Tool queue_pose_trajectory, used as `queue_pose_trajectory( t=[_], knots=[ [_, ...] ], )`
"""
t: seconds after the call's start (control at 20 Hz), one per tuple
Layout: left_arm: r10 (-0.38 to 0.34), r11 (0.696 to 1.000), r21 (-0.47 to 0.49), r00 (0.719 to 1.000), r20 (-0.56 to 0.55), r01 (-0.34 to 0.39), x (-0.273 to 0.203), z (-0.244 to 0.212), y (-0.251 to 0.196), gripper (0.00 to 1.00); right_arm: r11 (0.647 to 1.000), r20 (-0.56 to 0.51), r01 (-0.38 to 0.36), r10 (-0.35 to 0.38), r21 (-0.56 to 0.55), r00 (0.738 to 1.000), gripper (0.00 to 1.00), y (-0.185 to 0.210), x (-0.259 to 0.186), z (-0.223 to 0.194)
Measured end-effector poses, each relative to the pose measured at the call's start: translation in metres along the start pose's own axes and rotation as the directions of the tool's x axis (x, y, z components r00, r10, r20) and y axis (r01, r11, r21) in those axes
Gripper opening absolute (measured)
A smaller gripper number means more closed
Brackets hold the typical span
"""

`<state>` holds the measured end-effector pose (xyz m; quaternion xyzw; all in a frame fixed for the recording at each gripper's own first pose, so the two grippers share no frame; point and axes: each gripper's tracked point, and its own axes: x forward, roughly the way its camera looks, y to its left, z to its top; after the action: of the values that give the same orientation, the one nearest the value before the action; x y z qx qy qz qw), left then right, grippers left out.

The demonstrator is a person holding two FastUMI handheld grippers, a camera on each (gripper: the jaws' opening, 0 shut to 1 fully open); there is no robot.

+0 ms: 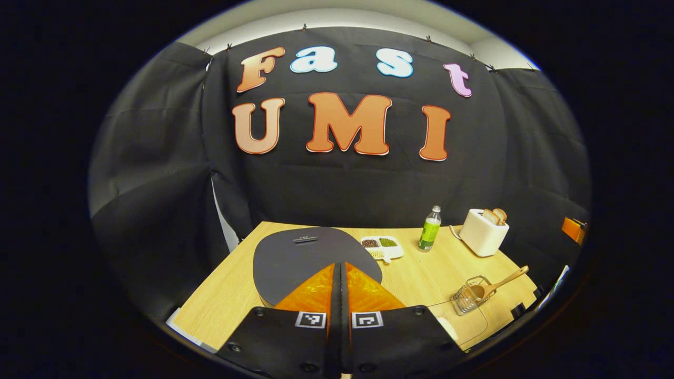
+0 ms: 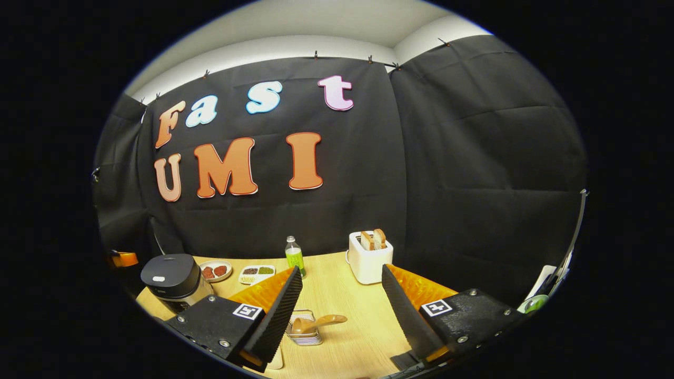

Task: Close the left gripper, press the button to open the rice cooker; take a wooden spoon from the chopstick holder with the right hand, scoop a spoonful of rice and pour it into the rice cooker, then put the wooden spoon back into the chopstick holder.

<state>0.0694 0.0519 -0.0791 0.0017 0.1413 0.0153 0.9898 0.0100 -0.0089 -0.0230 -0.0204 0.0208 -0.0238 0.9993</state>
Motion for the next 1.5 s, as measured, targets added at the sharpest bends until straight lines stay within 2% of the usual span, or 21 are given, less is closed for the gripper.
queue_pose_trajectory(
  t=[0.05, 0.25, 0.3, 0.55, 0.6, 0.7, 0.75, 0.9, 0.95, 1.15, 1.25, 1.35, 1.5],
  knots=[
    [-0.001, 1.000, 0.001, 1.000, -0.013, 0.001, 0.007, -0.001, 0.001, 0.02, 1.000, -0.002, 0.001, -0.001, 0.003, 1.000, 0.94, 0.000, 0.000, 0.000],
    [-0.014, 1.000, -0.021, 0.997, -0.072, 0.013, 0.032, -0.016, 0.005, 0.04, 1.000, -0.009, 0.014, -0.014, 0.007, 1.000, 0.94, -0.007, 0.001, -0.004],
    [-0.018, 1.000, -0.023, 0.996, -0.093, 0.016, 0.036, -0.021, 0.005, 0.02, 1.000, -0.011, 0.017, -0.017, 0.007, 1.000, 0.94, -0.008, 0.000, -0.004],
    [-0.001, 1.000, 0.008, 0.985, -0.171, 0.002, 0.052, -0.049, 0.011, 0.04, 0.999, -0.014, 0.038, -0.038, 0.007, 0.999, 0.94, -0.016, 0.002, -0.005],
    [-0.006, 1.000, 0.003, 0.982, -0.187, 0.007, 0.055, -0.053, 0.010, 0.01, 0.999, -0.014, 0.041, -0.041, 0.007, 0.999, 0.94, -0.017, 0.001, -0.005],
    [-0.010, 1.000, -0.001, 0.976, -0.216, 0.010, 0.057, -0.062, 0.010, 0.04, 0.999, -0.014, 0.048, -0.048, 0.005, 0.999, 0.94, -0.020, 0.001, -0.006],
    [-0.013, 1.000, -0.001, 0.981, -0.191, 0.013, 0.059, -0.059, 0.009, 0.04, 0.999, -0.016, 0.052, -0.052, 0.005, 0.999, 0.94, -0.020, 0.002, -0.007],
    [-0.010, 1.000, 0.001, 0.977, -0.214, 0.011, 0.060, -0.061, 0.010, 0.04, 0.999, -0.030, 0.051, -0.050, 0.014, 0.998, 0.94, -0.019, 0.002, -0.013],
    [-0.005, 1.000, 0.005, 0.972, -0.236, 0.007, 0.058, -0.069, 0.010, 0.01, 0.999, -0.034, 0.051, -0.050, 0.016, 0.998, 0.94, -0.019, 0.001, -0.015],
    [0.013, 0.997, 0.077, 0.962, -0.272, 0.008, 0.055, -0.075, 0.009, 0.05, 0.999, -0.052, 0.051, -0.050, 0.015, 0.997, 0.94, -0.016, 0.001, -0.024],
    [0.010, 0.999, 0.035, 0.970, -0.243, -0.002, 0.058, -0.071, 0.010, 0.08, 0.998, -0.052, 0.061, -0.060, 0.017, 0.997, 0.94, -0.020, 0.000, -0.025],
    [0.003, 1.000, -0.012, 0.977, -0.213, -0.006, 0.059, -0.070, 0.010, 0.02, 0.998, -0.056, 0.055, -0.053, 0.028, 0.997, 0.94, -0.018, -0.002, -0.025],
    [-0.001, 1.000, -0.015, 0.981, -0.194, -0.002, 0.057, -0.067, 0.010, 0.05, 0.998, -0.048, 0.051, -0.050, 0.033, 0.998, 0.94, -0.019, -0.004, -0.022]
  ],
)
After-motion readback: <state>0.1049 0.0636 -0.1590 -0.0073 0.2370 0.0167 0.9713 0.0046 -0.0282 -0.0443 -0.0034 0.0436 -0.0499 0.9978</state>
